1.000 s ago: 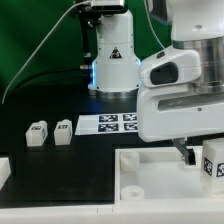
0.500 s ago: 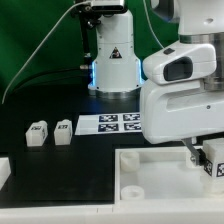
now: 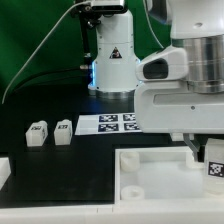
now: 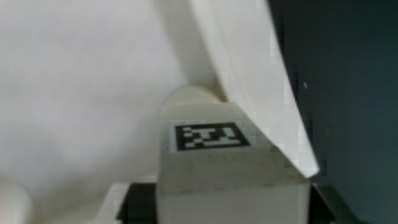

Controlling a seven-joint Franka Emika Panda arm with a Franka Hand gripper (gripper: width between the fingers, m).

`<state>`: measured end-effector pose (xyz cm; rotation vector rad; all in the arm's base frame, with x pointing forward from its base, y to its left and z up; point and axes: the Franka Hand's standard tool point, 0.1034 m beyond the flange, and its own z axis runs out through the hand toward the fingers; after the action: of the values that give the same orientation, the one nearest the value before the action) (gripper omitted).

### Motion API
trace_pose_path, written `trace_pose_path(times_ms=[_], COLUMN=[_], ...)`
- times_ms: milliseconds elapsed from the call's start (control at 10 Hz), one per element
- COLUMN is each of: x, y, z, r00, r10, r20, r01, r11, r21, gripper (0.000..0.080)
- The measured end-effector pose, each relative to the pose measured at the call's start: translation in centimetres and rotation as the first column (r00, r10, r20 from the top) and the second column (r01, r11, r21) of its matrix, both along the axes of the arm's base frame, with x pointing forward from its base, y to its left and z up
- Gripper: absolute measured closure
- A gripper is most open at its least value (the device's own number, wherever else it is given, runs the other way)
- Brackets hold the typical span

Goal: Assemble one leg

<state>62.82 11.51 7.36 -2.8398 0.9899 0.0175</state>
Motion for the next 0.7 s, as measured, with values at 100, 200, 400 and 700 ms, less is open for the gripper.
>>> trace_pose_path(times_ms=[100,200,400,700], x=[0.01,0.01,0.06,0.06], y=[-0.1,-0.26,-0.45,-0.73], z=[-0.07,-0.13,-0.16,-0.19], r00=[0.987,0.94,0.823,0.773], r10=[-0.16,-0.337,-0.558,-0.622], r20=[-0.019,-0.05,-0.106,-0.128], r01=[0.161,0.339,0.566,0.632], r11=[0.987,0.94,0.822,0.772], r21=[0.021,0.04,0.058,0.069], gripper=[0.0499,0.0499,0.0499,0.0499])
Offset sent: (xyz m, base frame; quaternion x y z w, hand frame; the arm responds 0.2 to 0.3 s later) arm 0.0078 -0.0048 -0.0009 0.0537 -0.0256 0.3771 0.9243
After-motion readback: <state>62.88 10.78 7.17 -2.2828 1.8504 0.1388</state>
